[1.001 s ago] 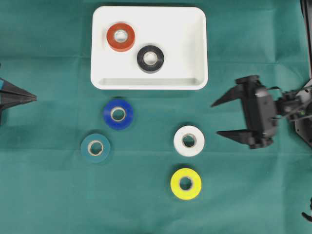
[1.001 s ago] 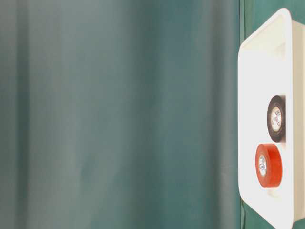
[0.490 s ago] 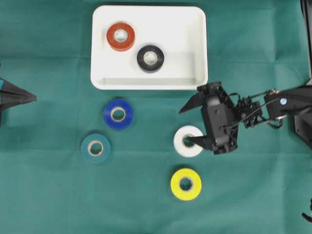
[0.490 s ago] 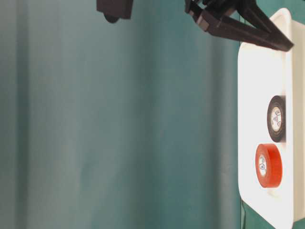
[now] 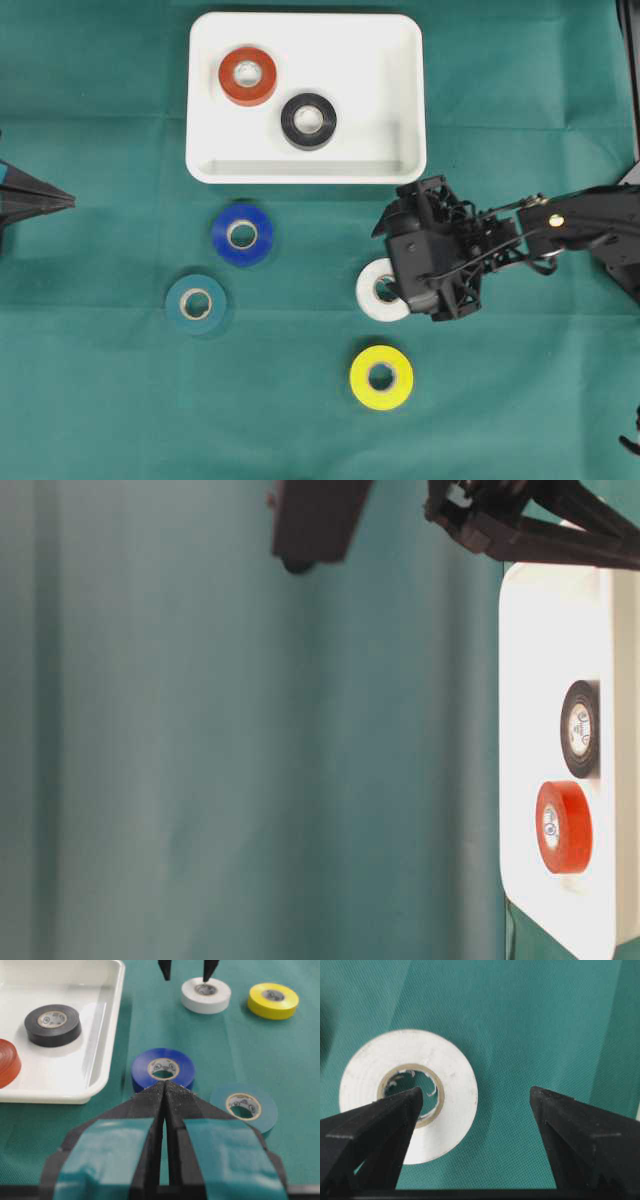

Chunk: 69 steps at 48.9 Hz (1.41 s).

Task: Put the tape into the white case with the right arm.
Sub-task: 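Lower the right gripper into the white tape's core and grip it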

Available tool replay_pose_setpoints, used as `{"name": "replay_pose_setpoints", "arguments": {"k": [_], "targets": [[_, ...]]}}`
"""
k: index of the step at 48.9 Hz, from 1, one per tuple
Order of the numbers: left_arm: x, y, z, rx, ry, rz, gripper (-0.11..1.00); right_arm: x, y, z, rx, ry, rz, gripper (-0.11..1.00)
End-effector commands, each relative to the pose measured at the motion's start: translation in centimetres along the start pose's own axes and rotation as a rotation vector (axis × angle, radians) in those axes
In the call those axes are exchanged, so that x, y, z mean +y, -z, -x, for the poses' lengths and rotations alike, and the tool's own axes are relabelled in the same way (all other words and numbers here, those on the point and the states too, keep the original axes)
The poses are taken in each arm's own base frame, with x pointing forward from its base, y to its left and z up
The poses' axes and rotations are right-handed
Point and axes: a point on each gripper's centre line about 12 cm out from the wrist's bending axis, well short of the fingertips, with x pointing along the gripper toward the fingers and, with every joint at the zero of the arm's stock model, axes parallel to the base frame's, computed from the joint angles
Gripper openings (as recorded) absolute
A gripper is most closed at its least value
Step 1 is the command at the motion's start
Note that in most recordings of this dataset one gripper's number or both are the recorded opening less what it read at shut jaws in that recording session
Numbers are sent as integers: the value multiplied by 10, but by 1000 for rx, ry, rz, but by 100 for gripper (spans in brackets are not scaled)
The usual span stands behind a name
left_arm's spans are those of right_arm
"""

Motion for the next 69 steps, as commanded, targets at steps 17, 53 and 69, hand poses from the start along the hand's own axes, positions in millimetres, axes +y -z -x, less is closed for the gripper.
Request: {"name": "replay_pose_setpoints", "arguments": {"k": [17, 53, 69], "targets": [[0, -7, -1, -15, -1, 6, 0, -1, -13, -4, 28, 16, 2, 60], [0, -7, -1, -15, -1, 6, 0, 1, -12, -21, 41, 6, 8, 43], [0, -7, -1, -14, -1, 6, 0, 1, -20, -19, 23, 7, 8, 1]]}}
